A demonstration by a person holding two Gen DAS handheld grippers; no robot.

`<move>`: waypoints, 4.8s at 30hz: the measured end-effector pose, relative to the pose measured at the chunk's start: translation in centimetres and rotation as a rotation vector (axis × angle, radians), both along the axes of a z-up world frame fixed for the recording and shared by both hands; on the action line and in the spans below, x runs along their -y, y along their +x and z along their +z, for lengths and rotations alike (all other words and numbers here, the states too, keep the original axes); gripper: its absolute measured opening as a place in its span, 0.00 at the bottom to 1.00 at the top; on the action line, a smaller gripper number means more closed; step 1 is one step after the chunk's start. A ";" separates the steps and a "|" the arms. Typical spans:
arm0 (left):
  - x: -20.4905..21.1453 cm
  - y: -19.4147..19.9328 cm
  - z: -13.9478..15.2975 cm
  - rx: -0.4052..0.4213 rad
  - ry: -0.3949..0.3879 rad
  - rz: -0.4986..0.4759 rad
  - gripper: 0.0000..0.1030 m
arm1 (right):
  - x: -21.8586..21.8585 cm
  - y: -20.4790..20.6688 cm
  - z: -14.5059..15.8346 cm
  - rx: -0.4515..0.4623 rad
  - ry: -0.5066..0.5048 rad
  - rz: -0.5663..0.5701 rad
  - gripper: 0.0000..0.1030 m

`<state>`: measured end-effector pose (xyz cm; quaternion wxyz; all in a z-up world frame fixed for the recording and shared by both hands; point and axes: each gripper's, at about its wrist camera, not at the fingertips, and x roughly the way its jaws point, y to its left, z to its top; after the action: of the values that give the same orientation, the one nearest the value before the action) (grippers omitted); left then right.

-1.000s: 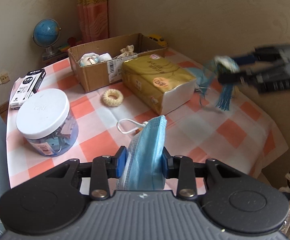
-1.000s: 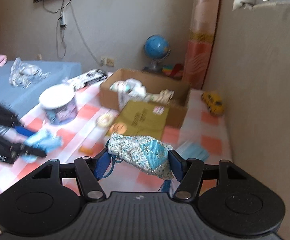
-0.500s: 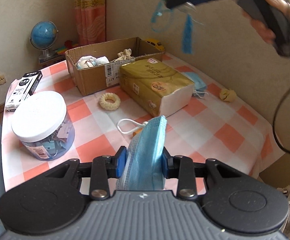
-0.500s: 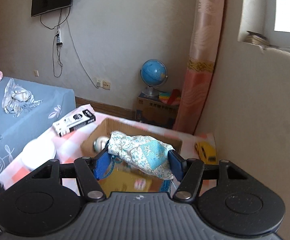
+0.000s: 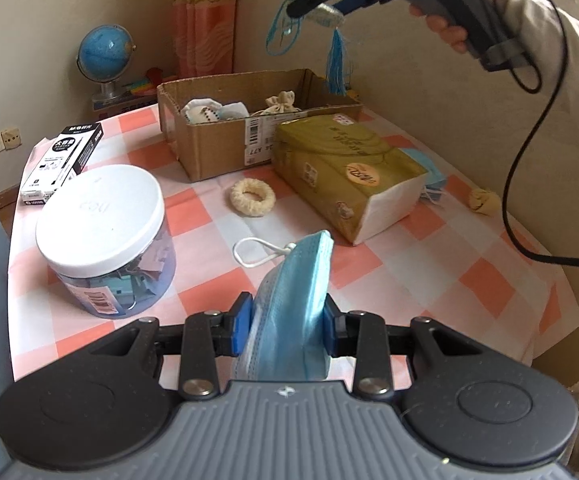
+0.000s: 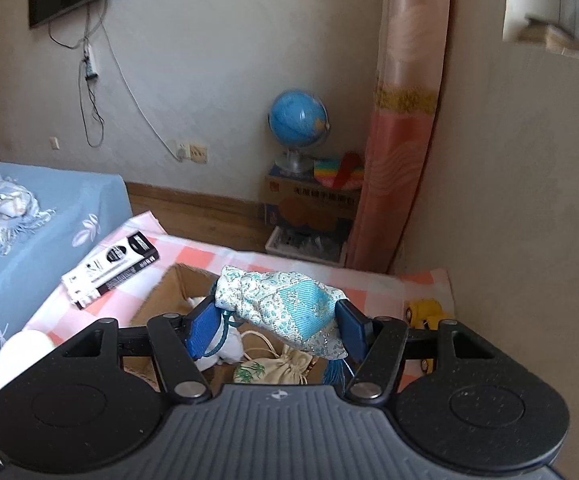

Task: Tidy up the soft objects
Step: 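Lift the glittery bag into the cardboard box and open the right tool, then carry the blue face mask into the box and open the left tool, then move the right tool to the crumpled yellow cloth while the left tool approaches the orange earplug, then grasp the yellow cloth with the right tool while the left tool grasps the orange earplug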

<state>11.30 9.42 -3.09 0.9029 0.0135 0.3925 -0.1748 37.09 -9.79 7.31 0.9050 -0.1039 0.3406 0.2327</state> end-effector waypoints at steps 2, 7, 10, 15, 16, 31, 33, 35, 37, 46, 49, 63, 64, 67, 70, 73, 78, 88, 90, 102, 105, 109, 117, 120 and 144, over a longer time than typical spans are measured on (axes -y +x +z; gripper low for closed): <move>-0.2 0.2 -0.2 -0.008 0.001 0.007 0.33 | -0.3 0.8 -1.2 -0.001 -0.023 -0.023 0.87; -0.5 0.5 -0.5 -0.017 0.001 0.010 0.33 | -0.2 1.3 -3.4 -0.026 -0.051 -0.049 0.94; -0.4 0.6 -0.5 -0.018 0.004 0.011 0.33 | 0.2 0.7 -3.7 -0.027 -0.051 -0.049 1.00; 0.0 0.7 -0.2 -0.014 0.010 0.008 0.33 | 1.1 -0.9 -3.5 -0.031 -0.034 -0.054 1.00; 0.0 0.7 -0.1 -0.013 0.010 0.007 0.33 | 1.3 -1.4 -3.5 -0.032 -0.033 -0.058 1.00; 1.5 2.3 3.2 0.023 0.087 0.012 0.33 | 3.9 -12.0 -4.5 -0.028 -0.021 -0.027 1.00; 1.8 2.8 3.7 0.028 0.097 0.012 0.33 | 4.2 -13.5 -4.6 -0.019 -0.014 -0.022 1.00; 2.2 3.4 4.3 0.036 0.104 0.002 0.33 | 4.5 -14.6 -4.8 -0.020 -0.005 -0.021 1.00; 2.7 4.3 4.8 0.042 0.116 -0.008 0.33 | 4.8 -15.9 -5.2 -0.019 0.002 -0.020 1.00; 5.6 11.5 7.5 0.088 0.175 -0.039 0.33 | 6.6 -20.2 -6.7 -0.012 0.048 -0.041 1.00; 6.7 15.0 8.0 0.098 0.186 -0.037 0.33 | 7.5 -20.9 -6.7 -0.001 0.072 -0.060 1.00; 9.4 26.9 4.0 0.068 0.258 0.060 0.79 | 10.7 -20.2 -7.4 0.008 0.110 -0.134 1.00; 9.3 26.8 3.9 0.075 0.262 0.065 0.79 | 10.8 -20.2 -7.5 0.004 0.108 -0.137 1.00; 9.0 25.9 4.1 0.065 0.244 0.060 0.79 | 11.0 -20.3 -7.8 -0.003 0.100 -0.141 1.00; 8.7 24.2 5.0 0.084 0.249 0.056 0.82 | 11.1 -20.5 -7.9 -0.003 0.090 -0.141 1.00; 8.5 22.5 5.8 0.095 0.246 0.049 0.87 | 11.1 -20.8 -7.9 -0.004 0.078 -0.141 1.00; 8.2 18.7 7.0 0.119 0.224 0.035 0.90 | 11.3 -21.9 -8.1 0.002 0.052 -0.139 1.00; 7.7 8.8 6.6 0.132 0.168 0.009 0.93 | 12.2 -24.0 -9.8 -0.012 0.038 -0.167 1.00; 7.7 7.1 6.0 0.127 0.156 0.014 0.93 | 12.6 -24.2 -10.2 -0.010 0.031 -0.172 1.00; 8.1 2.7 0.8 0.051 0.129 0.138 0.93 | 14.6 -22.0 -12.7 0.032 -0.012 -0.279 1.00; 7.8 2.8 0.1 0.019 0.109 0.156 0.93 | 15.0 -21.3 -13.4 0.019 -0.015 -0.313 1.00; 8.0 3.1 -0.8 -0.007 0.113 0.165 0.93 | 15.2 -20.5 -14.6 -0.037 0.010 -0.317 1.00; 7.9 4.4 -2.4 -0.036 0.139 0.224 0.93 | 14.0 -20.4 -15.4 -0.047 -0.033 -0.278 1.00; 7.8 4.9 -3.0 -0.046 0.137 0.248 0.93 | 14.0 -20.6 -15.5 -0.037 -0.030 -0.282 1.00; 10.5 3.5 -3.1 -0.011 0.157 0.372 0.26 | 14.2 -21.9 -15.9 0.023 -0.011 -0.317 1.00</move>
<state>14.80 -1.09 -6.22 0.9135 0.0102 0.4058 0.0259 15.16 -23.94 -8.59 0.9336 -0.0568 0.3435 0.0840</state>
